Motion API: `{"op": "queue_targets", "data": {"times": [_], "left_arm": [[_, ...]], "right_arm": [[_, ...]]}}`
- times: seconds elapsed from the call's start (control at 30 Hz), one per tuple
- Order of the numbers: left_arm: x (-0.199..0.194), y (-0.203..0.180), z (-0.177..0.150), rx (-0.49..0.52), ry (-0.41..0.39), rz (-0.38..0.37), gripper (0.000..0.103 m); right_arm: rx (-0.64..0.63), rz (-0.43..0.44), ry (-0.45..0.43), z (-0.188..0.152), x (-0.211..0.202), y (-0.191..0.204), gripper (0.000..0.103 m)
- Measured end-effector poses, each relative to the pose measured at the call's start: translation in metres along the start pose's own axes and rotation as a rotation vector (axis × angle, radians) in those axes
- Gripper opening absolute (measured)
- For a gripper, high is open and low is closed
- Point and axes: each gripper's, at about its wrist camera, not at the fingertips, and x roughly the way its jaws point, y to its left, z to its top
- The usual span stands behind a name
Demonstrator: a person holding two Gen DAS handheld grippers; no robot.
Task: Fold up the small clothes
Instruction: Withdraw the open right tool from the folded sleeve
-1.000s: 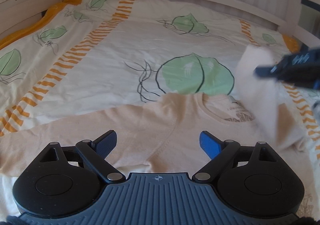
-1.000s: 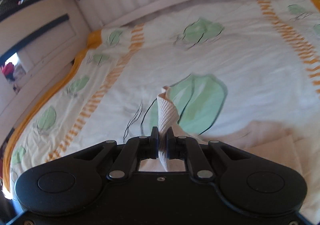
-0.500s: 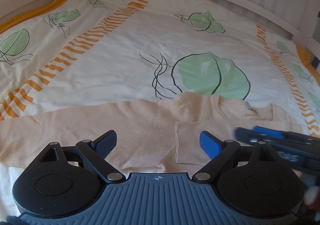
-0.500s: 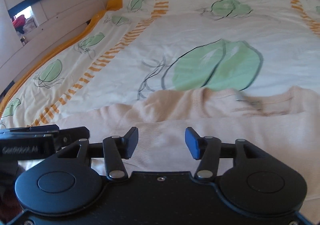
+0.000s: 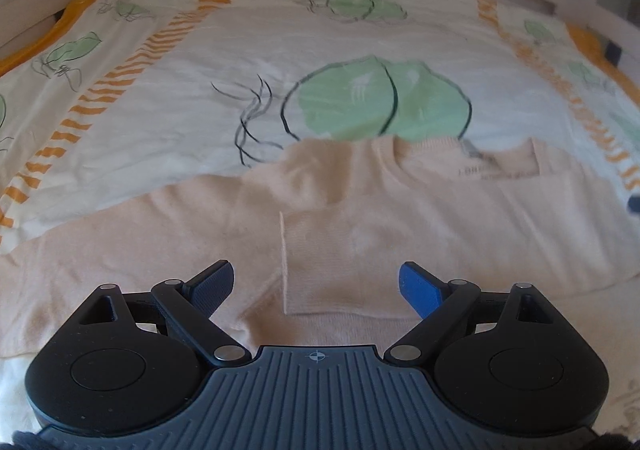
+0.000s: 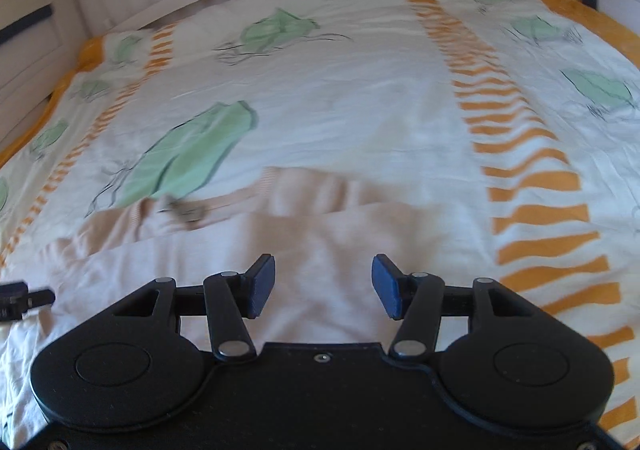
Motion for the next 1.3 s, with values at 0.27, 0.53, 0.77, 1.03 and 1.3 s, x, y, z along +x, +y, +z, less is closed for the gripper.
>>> {"op": "queue_targets", "data": {"times": [0.27,0.53,0.77,1.03,1.3], "left_arm": [[0.024,-0.001,-0.017,-0.003,0.089,0.001,0.092],[0.025,-0.003,-0.016,-0.007,0.089,0.008,0.093],[0.026,-0.004,-0.015,-0.011,0.089,0.011,0.093],[0.025,-0.003,-0.014,-0.018,0.088,0.007,0.093],[0.025,-0.004,-0.014,-0.020,0.084,0.006,0.093]], "right_arm": [[0.083,0.051,0.020,-0.006,0.029,-0.034,0.061],[0.137,0.145,0.050,-0.008,0.040,-0.040,0.067],[0.134,0.187,0.057,-0.007,0.042,-0.044,0.070],[0.097,0.103,0.014,-0.002,0.027,-0.035,0.013],[0.014,-0.062,0.028,0.000,0.026,-0.041,0.018]]}}
